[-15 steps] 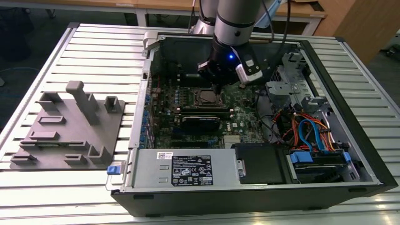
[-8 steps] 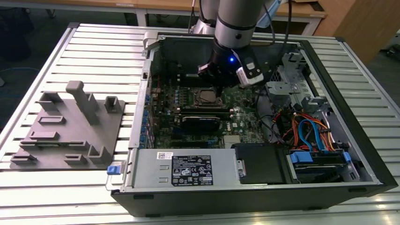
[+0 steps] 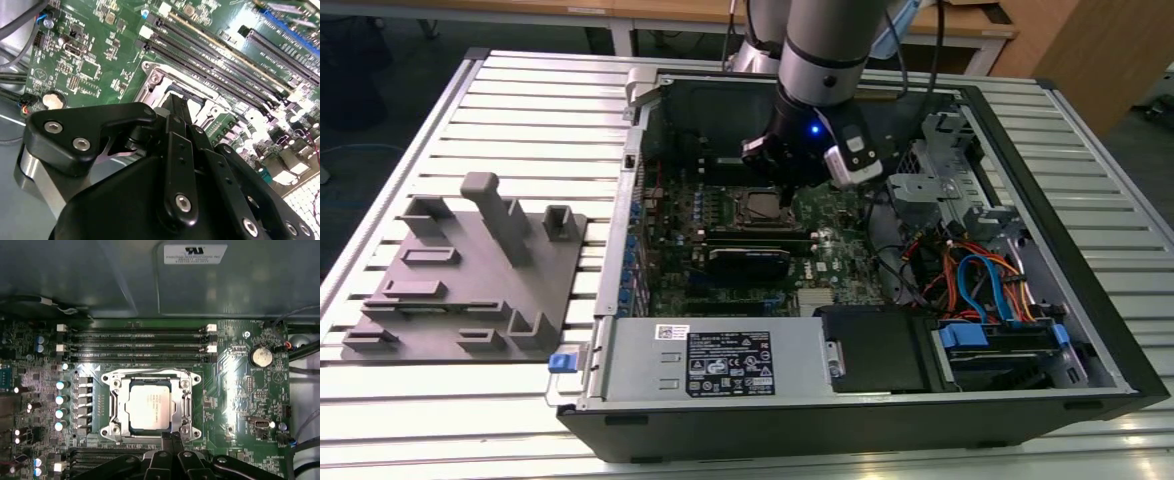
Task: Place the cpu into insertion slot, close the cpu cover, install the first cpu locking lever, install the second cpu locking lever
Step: 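Install the second cpu locking lever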
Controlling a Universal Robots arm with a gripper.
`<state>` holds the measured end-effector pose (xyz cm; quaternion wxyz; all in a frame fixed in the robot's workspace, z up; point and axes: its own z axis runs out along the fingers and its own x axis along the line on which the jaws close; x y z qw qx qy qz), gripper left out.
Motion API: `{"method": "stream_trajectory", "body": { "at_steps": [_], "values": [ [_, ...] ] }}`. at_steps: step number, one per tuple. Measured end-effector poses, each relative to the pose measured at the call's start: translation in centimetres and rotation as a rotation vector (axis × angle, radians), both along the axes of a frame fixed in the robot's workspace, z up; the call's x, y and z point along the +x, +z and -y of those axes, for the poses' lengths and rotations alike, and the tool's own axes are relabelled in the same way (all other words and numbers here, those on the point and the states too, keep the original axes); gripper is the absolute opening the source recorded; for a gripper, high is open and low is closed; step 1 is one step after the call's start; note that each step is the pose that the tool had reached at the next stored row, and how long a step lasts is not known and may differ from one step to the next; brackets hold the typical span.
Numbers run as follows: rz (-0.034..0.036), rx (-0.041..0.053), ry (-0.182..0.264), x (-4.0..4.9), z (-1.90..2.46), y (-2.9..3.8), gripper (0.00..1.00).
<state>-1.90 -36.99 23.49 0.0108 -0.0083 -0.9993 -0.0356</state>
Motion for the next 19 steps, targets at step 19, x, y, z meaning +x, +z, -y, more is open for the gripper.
{"method": "stream_trajectory", "body": {
  "at_steps": [19],
  "values": [
    [-0.0002, 0.0099, 0.000, -0.56, 1.43, -0.10, 0.10]
  ]
}}
